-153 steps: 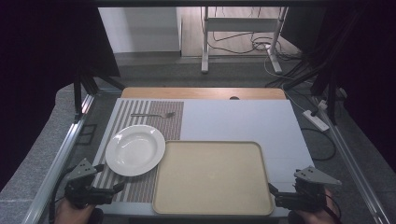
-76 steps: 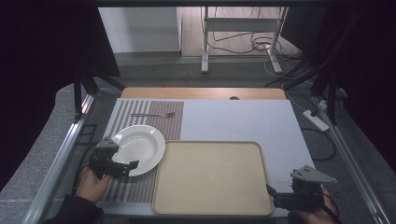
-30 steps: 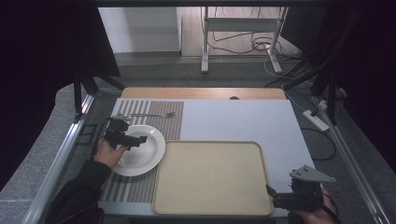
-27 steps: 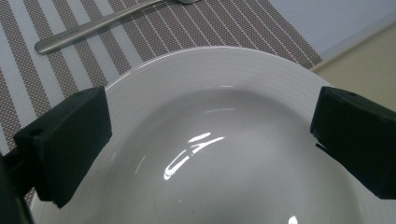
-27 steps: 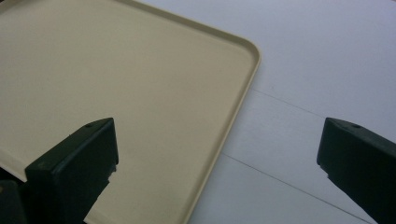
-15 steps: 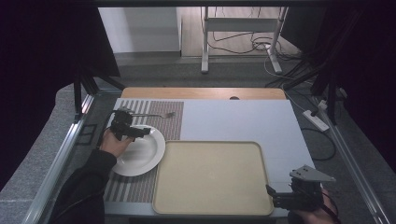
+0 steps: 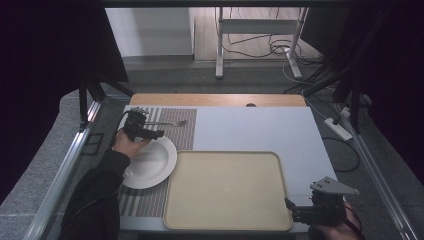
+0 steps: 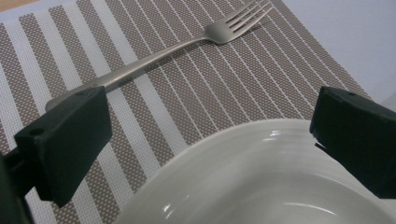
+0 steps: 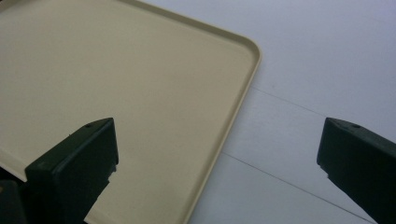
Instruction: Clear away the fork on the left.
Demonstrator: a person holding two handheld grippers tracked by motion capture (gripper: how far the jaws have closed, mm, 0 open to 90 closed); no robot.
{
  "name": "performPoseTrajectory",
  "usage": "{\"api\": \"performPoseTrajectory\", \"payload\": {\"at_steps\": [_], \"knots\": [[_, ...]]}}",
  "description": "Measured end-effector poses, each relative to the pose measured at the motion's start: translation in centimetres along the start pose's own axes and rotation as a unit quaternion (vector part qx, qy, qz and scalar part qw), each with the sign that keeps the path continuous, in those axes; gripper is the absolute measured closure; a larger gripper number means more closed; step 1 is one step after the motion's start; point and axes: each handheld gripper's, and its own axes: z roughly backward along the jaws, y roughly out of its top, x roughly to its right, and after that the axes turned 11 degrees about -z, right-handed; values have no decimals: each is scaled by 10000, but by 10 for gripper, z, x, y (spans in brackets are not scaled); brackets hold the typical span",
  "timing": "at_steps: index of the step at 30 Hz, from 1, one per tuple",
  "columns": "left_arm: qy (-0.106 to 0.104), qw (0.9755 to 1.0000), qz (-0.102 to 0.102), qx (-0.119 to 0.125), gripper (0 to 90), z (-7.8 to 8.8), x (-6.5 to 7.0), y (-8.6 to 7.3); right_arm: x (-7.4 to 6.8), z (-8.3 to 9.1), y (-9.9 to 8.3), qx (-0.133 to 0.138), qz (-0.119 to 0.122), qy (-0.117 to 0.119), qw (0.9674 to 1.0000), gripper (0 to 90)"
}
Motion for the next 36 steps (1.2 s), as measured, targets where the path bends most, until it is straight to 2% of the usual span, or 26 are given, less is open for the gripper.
{"api": "performPoseTrajectory", "payload": {"at_steps": [6,11,15,19,21,31,34,36], "knots": [[151,9998,-30,-111,81,-6,-8,6,0,0,0,-11,-1,13,10000,0],[242,9994,-90,-247,291,-9,-16,13,0,0,0,-27,-2,24,10000,0],[152,9989,-169,-409,593,-13,-24,17,0,0,0,-31,-2,28,10000,0],[188,9984,-183,-496,876,-19,-33,20,0,0,0,-29,0,32,10000,0],[167,9983,-107,-539,885,-23,-39,20,0,0,0,-26,3,36,10000,0],[440,9963,233,-699,885,-43,-55,27,1,0,0,-33,2,48,10000,0],[499,9957,262,-741,884,-47,-57,30,0,0,0,-30,10,48,10000,0],[574,9936,116,-964,884,-52,-57,32,1,0,0,-33,10,49,10000,0]]}}
